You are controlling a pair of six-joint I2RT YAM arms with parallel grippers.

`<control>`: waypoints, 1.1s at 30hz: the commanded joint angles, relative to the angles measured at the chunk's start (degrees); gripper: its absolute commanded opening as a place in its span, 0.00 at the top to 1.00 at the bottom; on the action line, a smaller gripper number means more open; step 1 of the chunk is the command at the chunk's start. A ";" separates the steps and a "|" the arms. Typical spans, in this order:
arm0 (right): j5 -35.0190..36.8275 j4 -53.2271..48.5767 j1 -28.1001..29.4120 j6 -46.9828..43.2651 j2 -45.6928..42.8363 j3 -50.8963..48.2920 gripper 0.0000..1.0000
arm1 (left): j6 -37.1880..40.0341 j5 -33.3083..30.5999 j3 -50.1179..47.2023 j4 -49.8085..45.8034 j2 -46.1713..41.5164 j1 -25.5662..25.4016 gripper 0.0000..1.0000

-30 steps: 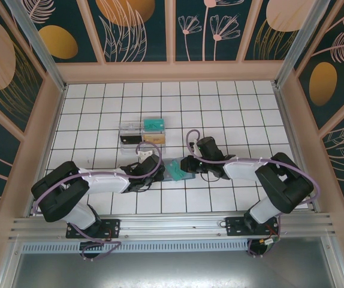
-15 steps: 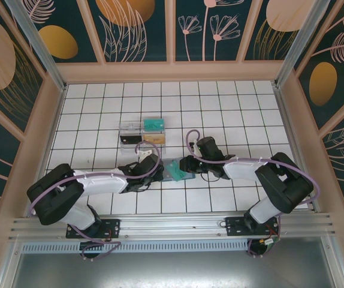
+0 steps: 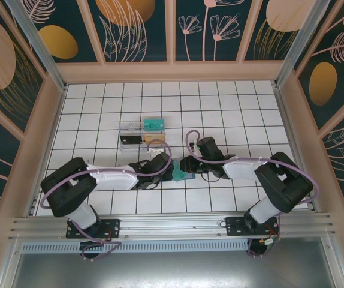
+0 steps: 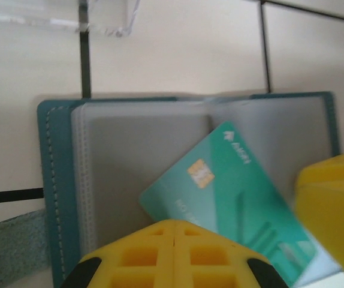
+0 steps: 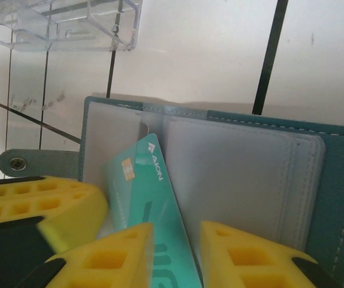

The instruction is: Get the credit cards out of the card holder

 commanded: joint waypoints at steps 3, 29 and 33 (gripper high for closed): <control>-2.22 0.00 -1.19 -2.11 2.60 1.22 0.73 | -0.62 0.02 0.77 -1.85 1.74 -0.09 1.00; -6.50 1.55 -5.46 -1.51 0.63 -1.60 1.00 | -1.21 -0.71 -0.30 -2.93 1.41 -0.08 1.00; -6.57 1.51 -6.64 -1.16 -1.00 -3.03 1.00 | -1.22 -1.00 -0.57 -3.20 1.09 -0.04 1.00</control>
